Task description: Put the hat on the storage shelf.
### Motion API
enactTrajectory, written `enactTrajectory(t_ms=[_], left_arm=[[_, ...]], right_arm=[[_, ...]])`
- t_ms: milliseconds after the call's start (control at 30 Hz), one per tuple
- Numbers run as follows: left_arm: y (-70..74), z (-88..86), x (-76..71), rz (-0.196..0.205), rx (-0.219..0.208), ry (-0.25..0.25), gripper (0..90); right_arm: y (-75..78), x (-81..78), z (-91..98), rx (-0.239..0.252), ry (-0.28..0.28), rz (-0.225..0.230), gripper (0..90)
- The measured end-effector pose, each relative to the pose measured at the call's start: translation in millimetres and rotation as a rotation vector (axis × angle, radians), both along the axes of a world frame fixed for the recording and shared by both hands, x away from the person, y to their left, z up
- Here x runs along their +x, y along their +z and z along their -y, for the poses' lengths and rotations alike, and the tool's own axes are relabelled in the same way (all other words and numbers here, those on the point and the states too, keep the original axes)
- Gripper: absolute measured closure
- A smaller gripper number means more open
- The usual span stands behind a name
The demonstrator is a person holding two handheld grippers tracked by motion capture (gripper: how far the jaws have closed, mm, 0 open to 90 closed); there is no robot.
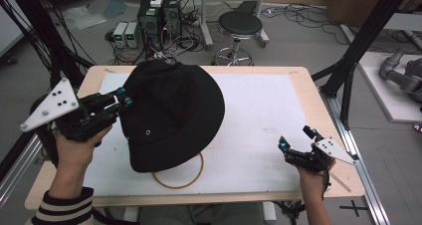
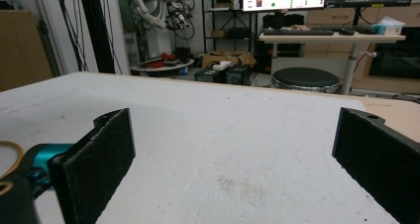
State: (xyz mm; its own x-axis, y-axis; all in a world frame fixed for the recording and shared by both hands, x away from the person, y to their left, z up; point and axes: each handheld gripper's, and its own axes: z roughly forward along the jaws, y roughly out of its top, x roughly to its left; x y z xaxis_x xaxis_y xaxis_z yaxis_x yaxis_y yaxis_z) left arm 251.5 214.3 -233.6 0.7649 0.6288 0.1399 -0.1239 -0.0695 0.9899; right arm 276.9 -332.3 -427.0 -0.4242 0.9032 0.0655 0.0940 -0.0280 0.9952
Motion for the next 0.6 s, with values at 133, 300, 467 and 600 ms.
enactTrajectory(t_ms=[133, 300, 467, 600], left_arm=[[-4.4, 4.2, 0.1, 0.044, 0.001, 0.039, 69.6], [1.8, 1.6, -0.2, 0.053, -0.037, 0.066, 39.4], [2.6, -6.7, -0.9, 0.031, -0.065, 0.083, 21.2], [1.3, -13.6, -2.6, 0.040, -0.082, 0.100, 18.6]], right_arm=[[-0.4, -0.1, 0.1, -0.003, 0.002, 0.002, 2.4], [-0.3, -0.4, 0.4, -0.002, 0.002, 0.001, 2.4], [0.0, -0.5, 0.0, -0.003, 0.002, 0.002, 2.4], [-0.1, -0.4, -0.1, -0.003, 0.003, 0.002, 2.4]])
